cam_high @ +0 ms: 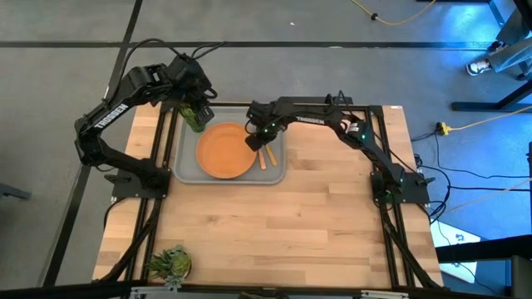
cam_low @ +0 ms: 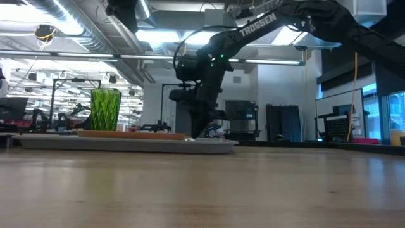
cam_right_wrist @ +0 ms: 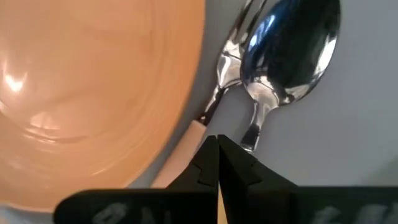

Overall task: Pick and place plate/cup/fork/spoon on tray
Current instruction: Put the orange spoon on the gray serving tray to the right side of the orange fork

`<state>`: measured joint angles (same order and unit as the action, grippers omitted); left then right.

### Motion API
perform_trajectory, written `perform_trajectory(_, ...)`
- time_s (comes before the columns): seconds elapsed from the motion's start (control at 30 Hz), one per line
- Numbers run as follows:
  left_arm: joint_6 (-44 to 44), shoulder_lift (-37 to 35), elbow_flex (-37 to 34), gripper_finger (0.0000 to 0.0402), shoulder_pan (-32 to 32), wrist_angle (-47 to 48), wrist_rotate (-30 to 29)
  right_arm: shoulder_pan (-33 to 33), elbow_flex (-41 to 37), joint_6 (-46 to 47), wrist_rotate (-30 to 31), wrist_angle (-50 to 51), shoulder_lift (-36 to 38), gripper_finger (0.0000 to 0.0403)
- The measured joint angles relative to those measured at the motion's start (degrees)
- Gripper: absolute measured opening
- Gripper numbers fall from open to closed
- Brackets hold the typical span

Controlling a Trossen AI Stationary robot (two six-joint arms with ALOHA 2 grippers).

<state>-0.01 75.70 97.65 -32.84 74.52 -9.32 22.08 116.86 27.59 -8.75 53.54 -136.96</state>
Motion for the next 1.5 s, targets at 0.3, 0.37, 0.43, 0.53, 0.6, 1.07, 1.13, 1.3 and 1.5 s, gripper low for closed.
perform_trajectory(0.3,-0.9,0.0,0.0,0.0053,0.0,-0.1,0.0,0.1,0.0,-0.9,0.5,0.5,-2.1,0.0000)
perform_trajectory(0.37,-1.0,0.0,0.0,0.0053,0.0,-0.2,0.0,0.2,0.0,-0.9,0.6,0.5,-2.1,0.0000)
perform_trajectory(0.43,-1.1,0.0,0.0,0.0053,0.0,-0.2,0.0,0.4,0.0,-1.0,0.6,0.5,-2.1,0.0000)
perform_trajectory(0.53,-1.1,0.0,0.0,0.0053,0.0,-0.2,0.0,0.6,0.0,-1.2,0.7,0.2,-2.1,0.0000)
perform_trajectory(0.6,-1.1,0.0,0.0,0.0053,0.0,-0.2,0.0,0.9,0.0,-1.3,0.7,-0.2,-2.1,0.0000)
perform_trajectory(1.07,-1.4,0.0,0.0,0.0053,0.0,-0.2,0.0,1.3,0.0,-1.1,-0.2,-0.9,-2.1,0.0000)
perform_trajectory(1.13,-1.4,0.0,0.0,0.0053,0.0,-0.2,0.0,1.3,0.0,0.5,0.3,-1.2,-2.1,0.0000)
perform_trajectory(1.3,-1.6,0.0,0.0,0.0053,0.0,-0.2,0.0,0.8,0.0,3.4,3.8,-0.6,-2.1,0.0000)
perform_trajectory(1.5,-2.4,0.0,0.0,0.0053,0.0,-0.2,0.0,0.2,0.0,3.7,6.7,0.3,-2.1,0.0000)
